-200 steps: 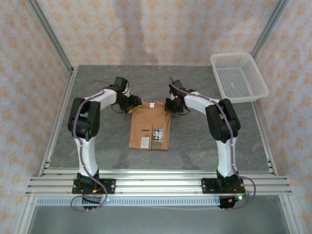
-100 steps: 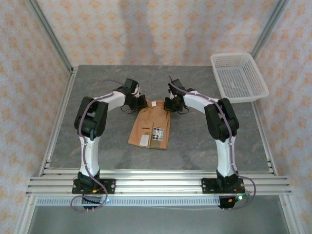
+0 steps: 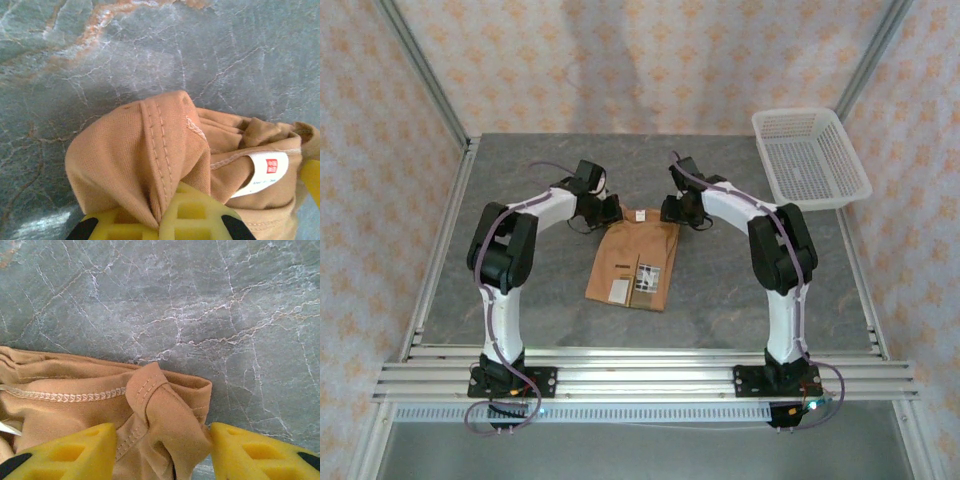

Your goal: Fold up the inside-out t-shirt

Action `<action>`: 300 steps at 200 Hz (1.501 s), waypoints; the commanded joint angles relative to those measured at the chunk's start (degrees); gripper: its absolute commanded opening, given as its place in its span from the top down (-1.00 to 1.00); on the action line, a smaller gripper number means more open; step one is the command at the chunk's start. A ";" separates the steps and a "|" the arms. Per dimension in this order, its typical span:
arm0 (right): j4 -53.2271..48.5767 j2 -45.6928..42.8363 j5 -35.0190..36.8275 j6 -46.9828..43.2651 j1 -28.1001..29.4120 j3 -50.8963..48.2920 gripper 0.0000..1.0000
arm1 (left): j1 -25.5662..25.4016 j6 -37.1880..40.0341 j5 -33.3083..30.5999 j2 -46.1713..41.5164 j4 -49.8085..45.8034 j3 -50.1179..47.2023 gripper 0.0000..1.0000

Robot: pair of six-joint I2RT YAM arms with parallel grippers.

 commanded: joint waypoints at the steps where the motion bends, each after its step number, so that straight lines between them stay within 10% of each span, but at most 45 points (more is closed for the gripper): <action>1: -2.14 0.56 1.60 2.96 -0.09 0.59 -0.03 | -0.03 -0.68 -1.55 -2.10 -1.98 -0.66 1.00; 116: 0.27 4.25 1.75 8.56 2.08 -0.41 -0.10 | -0.06 -1.01 -1.56 -1.39 -1.29 -1.30 1.00; 204: -0.10 5.97 -0.15 5.09 1.46 4.22 0.76 | 0.15 -0.01 -2.08 0.10 -3.19 0.91 1.00; 300: -4.95 7.78 -2.62 -0.47 -1.64 31.09 1.00 | 3.14 0.43 0.14 3.22 -10.79 24.43 1.00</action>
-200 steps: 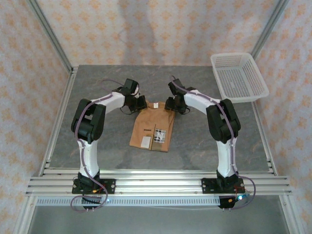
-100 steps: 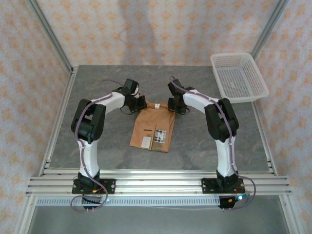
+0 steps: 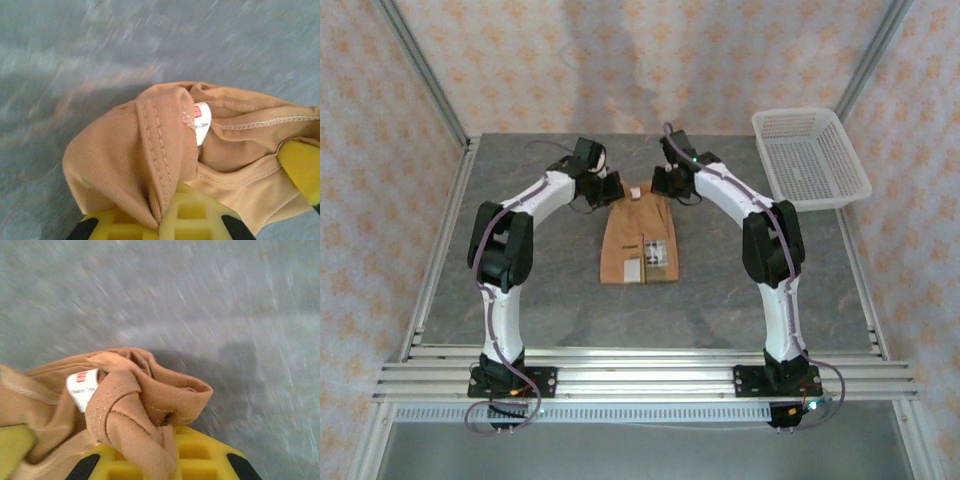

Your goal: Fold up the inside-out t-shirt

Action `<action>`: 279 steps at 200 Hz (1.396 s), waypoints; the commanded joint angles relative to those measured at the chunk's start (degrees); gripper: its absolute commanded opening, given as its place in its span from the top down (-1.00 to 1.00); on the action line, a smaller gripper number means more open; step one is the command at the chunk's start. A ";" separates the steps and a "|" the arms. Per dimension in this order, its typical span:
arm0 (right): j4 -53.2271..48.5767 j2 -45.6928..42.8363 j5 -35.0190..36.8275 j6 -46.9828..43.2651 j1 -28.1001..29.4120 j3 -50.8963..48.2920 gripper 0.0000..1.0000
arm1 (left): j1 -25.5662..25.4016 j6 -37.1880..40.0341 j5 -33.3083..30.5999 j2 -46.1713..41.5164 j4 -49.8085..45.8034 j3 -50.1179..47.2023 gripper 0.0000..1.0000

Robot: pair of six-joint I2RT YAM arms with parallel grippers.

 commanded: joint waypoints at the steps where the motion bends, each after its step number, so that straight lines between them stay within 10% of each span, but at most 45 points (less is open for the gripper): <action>1: -1.44 1.73 -1.15 -2.00 -2.05 10.70 1.00 | 2.15 1.20 1.11 1.78 -4.12 10.46 1.00; 50: -2.18 -0.02 -8.39 -1.97 -3.19 22.80 1.00 | 3.19 3.46 -0.05 -5.68 -0.95 17.40 1.00; 115: 36.96 -23.17 -20.03 8.17 -1.44 -36.74 1.00 | -0.45 -0.05 -4.71 -30.87 30.68 -37.48 1.00; 159: 46.52 -26.63 -19.60 12.91 4.27 -52.36 1.00 | -5.34 -4.14 -9.48 -38.02 37.49 -57.86 1.00; 279: 23.30 -8.88 -10.65 4.14 4.45 -21.37 0.99 | 2.89 3.87 -19.49 -30.41 20.42 -44.37 1.00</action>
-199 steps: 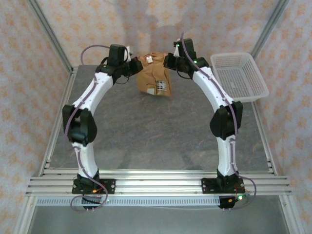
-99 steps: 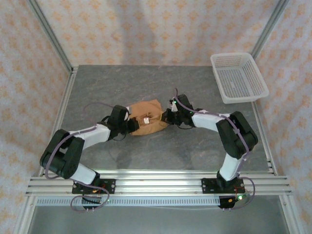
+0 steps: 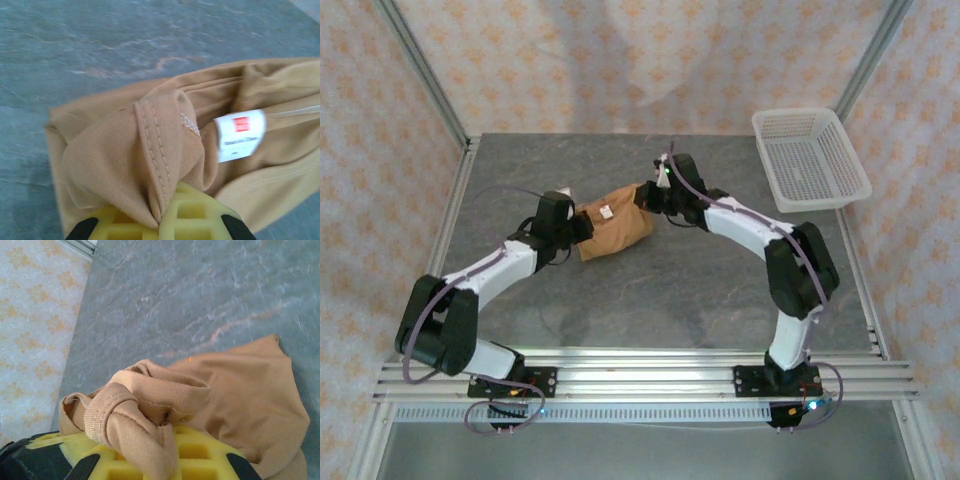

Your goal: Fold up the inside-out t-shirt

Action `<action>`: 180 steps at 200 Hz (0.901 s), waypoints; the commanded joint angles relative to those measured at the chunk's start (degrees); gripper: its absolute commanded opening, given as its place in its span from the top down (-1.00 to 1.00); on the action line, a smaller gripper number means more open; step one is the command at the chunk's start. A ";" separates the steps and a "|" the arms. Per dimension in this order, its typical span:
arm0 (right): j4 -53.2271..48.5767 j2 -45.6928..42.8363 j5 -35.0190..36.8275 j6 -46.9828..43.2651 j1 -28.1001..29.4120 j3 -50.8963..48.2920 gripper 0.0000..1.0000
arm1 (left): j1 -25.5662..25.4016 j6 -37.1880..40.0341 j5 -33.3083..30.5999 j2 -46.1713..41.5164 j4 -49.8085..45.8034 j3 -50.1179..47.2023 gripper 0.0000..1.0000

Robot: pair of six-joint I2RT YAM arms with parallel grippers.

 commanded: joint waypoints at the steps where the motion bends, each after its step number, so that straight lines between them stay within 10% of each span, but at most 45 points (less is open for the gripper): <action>1: -7.70 7.65 3.38 -3.08 -0.78 7.46 0.99 | 3.57 3.11 -2.67 5.37 -3.77 3.86 1.00; 63: -22.61 28.33 4.03 -3.29 -1.93 31.38 0.98 | 6.25 1.77 -0.74 14.77 -4.21 7.51 1.00; 91: -24.98 30.17 4.21 -1.98 -1.93 34.86 0.47 | 6.27 1.75 -3.78 12.68 -5.75 5.55 1.00; 107: -30.02 29.73 5.79 -2.38 -1.93 38.09 0.27 | 6.25 1.80 -5.33 11.21 -8.90 6.63 0.32; 130: -36.10 24.48 10.99 -2.80 -1.93 38.50 -0.10 | 5.66 2.17 -7.65 6.67 -15.51 10.10 -0.16; 154: -36.33 17.20 14.28 0.57 -1.84 32.68 -0.01 | 2.45 -1.08 -11.96 1.68 -22.08 14.30 -0.13; 180: -24.33 12.42 5.72 10.41 -1.71 20.95 0.45 | 0.56 -11.34 -2.73 0.68 -12.97 10.51 -0.04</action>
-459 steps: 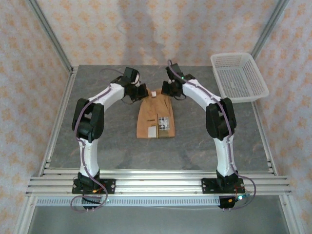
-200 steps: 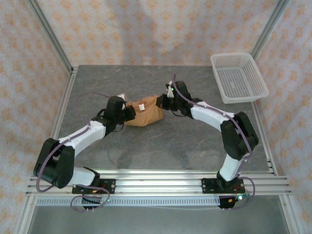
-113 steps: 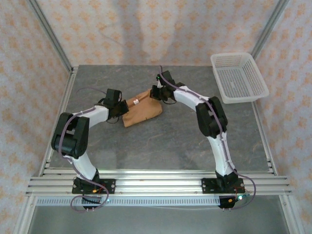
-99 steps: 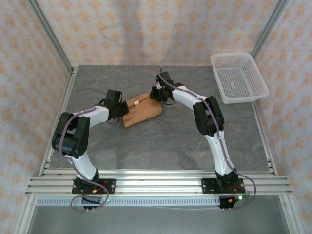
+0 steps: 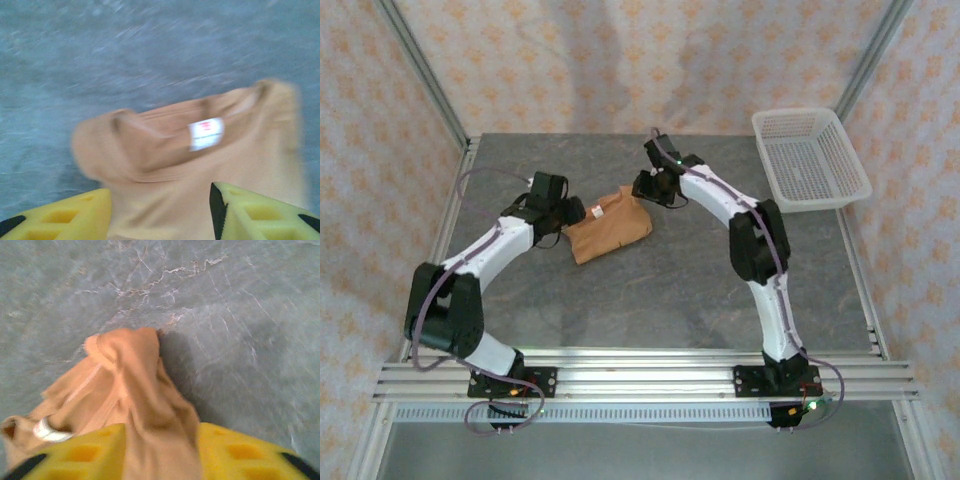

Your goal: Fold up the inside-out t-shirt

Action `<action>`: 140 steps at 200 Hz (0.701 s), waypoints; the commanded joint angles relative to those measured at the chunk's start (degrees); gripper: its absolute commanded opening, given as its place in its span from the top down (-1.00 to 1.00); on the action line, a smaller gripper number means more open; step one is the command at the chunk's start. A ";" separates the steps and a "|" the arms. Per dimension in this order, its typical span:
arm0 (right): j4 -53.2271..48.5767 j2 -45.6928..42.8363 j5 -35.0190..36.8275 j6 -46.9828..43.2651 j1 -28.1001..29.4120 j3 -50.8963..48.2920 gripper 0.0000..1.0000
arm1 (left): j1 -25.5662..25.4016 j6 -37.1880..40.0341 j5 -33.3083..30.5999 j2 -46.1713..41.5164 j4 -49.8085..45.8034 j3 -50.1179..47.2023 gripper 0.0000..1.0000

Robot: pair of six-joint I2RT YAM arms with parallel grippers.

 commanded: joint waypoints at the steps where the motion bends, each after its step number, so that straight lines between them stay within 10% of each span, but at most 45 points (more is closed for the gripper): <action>1: 7.46 -5.85 -4.20 9.32 -0.10 -8.16 0.45 | -1.73 -9.88 4.79 -1.06 3.87 -2.24 -0.04; 52: 15.38 -1.14 -7.29 18.65 0.64 -15.67 0.64 | -4.06 -19.95 12.15 11.06 17.50 -5.98 0.03; 140: 16.62 -16.71 -0.75 20.94 3.80 -31.21 0.47 | -2.41 6.38 2.01 11.45 -12.46 10.40 -0.24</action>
